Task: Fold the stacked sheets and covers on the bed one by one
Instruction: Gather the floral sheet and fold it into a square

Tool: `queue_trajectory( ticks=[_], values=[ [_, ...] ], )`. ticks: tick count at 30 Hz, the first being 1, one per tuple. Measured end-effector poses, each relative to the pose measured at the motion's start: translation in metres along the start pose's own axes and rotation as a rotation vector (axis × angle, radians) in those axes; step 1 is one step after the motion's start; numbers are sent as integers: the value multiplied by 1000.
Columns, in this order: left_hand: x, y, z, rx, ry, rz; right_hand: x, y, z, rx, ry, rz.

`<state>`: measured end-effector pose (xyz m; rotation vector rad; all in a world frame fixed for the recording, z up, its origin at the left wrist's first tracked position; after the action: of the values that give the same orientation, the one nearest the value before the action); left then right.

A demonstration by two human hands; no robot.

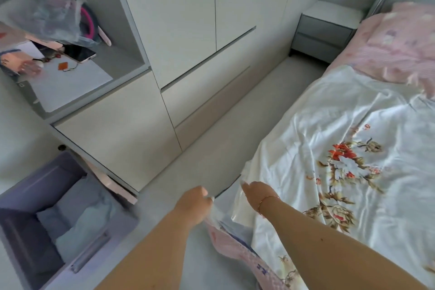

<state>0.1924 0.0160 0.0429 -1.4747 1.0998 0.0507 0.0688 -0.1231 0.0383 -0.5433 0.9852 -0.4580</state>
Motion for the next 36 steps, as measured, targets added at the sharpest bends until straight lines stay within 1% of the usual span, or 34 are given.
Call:
queue_trajectory(
  ticks=[3,6,9,11,12,13,15,16,18,20,22,25,27,29,31,34,36],
  values=[
    [20,32,-36,-25,-11,59,22,-16,-51,21,108,10],
    [35,61,-61,-59,-62,97,39,-26,-88,42,162,19],
    [52,89,-77,-122,-171,158,55,-29,-114,110,208,49],
    [62,107,-85,-183,-266,193,66,-26,-129,252,244,13],
    [65,114,-88,-209,-301,202,71,-24,-136,264,267,6],
    [68,121,-91,-216,-328,204,74,-22,-141,252,282,1],
    [75,131,-92,-164,-351,185,79,-18,-147,136,246,23],
    [79,134,-93,-152,-345,176,80,-17,-149,117,228,31],
    [86,134,-94,-200,-288,165,83,-17,-150,85,204,55],
    [89,125,-93,-177,-208,114,86,-17,-150,88,182,59],
    [91,106,-86,-141,-191,-6,85,-18,-144,110,136,69],
    [95,63,-55,-225,-298,-252,81,-22,-129,268,112,38],
    [93,31,-31,-259,-364,-393,76,-27,-115,312,73,-12],
    [86,7,-20,-243,-306,-452,72,-33,-101,331,-6,-88],
    [76,-5,-27,-251,-160,-447,71,-42,-89,343,-85,-151],
    [59,-8,-46,-391,42,-385,76,-62,-66,277,-247,-217],
    [53,-8,-62,-470,139,-353,80,-77,-46,190,-387,-207]
  ],
)
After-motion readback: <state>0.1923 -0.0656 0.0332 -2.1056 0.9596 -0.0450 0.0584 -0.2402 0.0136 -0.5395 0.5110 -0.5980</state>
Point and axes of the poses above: each hand's wrist, its own x-axis towards the middle knuckle, its own y-axis out of the palm, z = x × y, the point moved 1 cm from there along x, towards the middle knuckle, and after that the axes turned 11 degrees about x, right-handed, at the moved point
